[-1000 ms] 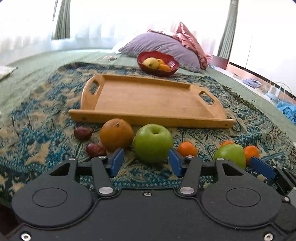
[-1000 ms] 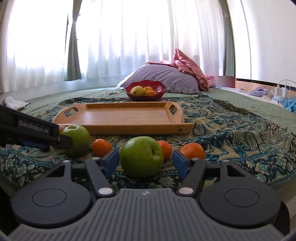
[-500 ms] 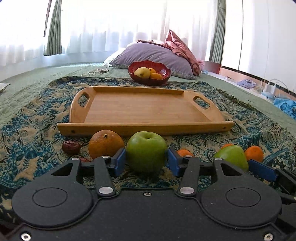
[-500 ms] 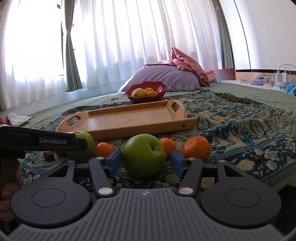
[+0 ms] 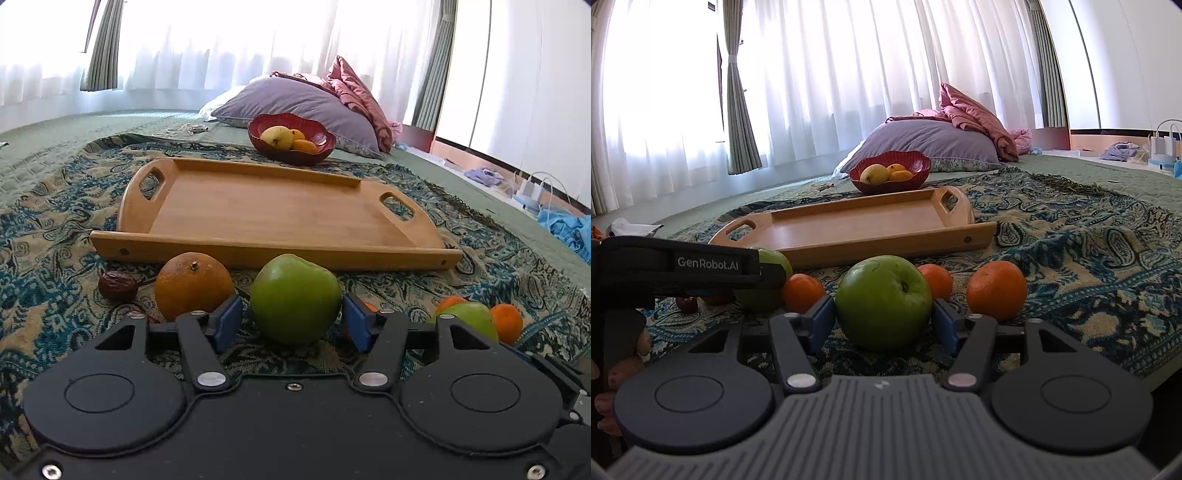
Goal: Organize fruits
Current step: 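Move the left tool to the large green apple and close on it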
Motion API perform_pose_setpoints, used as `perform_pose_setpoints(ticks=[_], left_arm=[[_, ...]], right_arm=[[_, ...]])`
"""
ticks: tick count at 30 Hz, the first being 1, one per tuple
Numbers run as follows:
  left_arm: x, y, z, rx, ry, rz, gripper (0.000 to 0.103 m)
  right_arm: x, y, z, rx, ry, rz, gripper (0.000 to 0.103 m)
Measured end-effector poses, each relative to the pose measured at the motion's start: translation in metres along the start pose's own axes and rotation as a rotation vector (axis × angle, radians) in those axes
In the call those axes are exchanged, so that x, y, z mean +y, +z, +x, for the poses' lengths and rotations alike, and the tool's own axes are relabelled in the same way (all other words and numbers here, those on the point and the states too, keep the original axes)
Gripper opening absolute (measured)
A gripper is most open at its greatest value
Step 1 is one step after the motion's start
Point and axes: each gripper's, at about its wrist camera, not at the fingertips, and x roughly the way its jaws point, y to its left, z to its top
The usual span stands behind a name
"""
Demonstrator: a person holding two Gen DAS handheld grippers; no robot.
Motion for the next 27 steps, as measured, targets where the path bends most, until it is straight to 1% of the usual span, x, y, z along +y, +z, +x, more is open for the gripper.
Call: perform_pose_setpoints(ticks=[6, 9, 13, 17, 22, 26, 27], left_arm=[[0.004, -0.001, 0.003, -0.022, -0.024, -0.012, 0.065], [0.004, -0.001, 0.005, -0.026, -0.033, -0.013, 0.066], [0.006, 0.0, 0.008, -0.024, -0.054, -0.039, 0.066], [0.011, -0.004, 0.008, -0.017, -0.108, -0.091, 0.066], [0.01, -0.005, 0.008, -0.021, -0.119, -0.096, 0.066], [0.011, -0.003, 0.011, -0.007, -0.158, -0.12, 0.066], [0.01, -0.002, 0.011, -0.008, -0.157, -0.123, 0.066]], right_arm=[[0.001, -0.001, 0.005, 0.005, 0.001, -0.002, 0.066], [0.001, -0.002, 0.006, 0.006, 0.001, -0.005, 0.069], [0.002, -0.004, 0.007, 0.005, -0.003, -0.01, 0.07], [0.003, -0.004, 0.007, 0.006, -0.003, -0.01, 0.07], [0.003, -0.005, 0.008, 0.005, -0.003, -0.014, 0.071], [0.003, -0.005, 0.008, 0.005, -0.002, -0.011, 0.071], [0.004, -0.005, 0.008, 0.005, -0.002, -0.011, 0.071]])
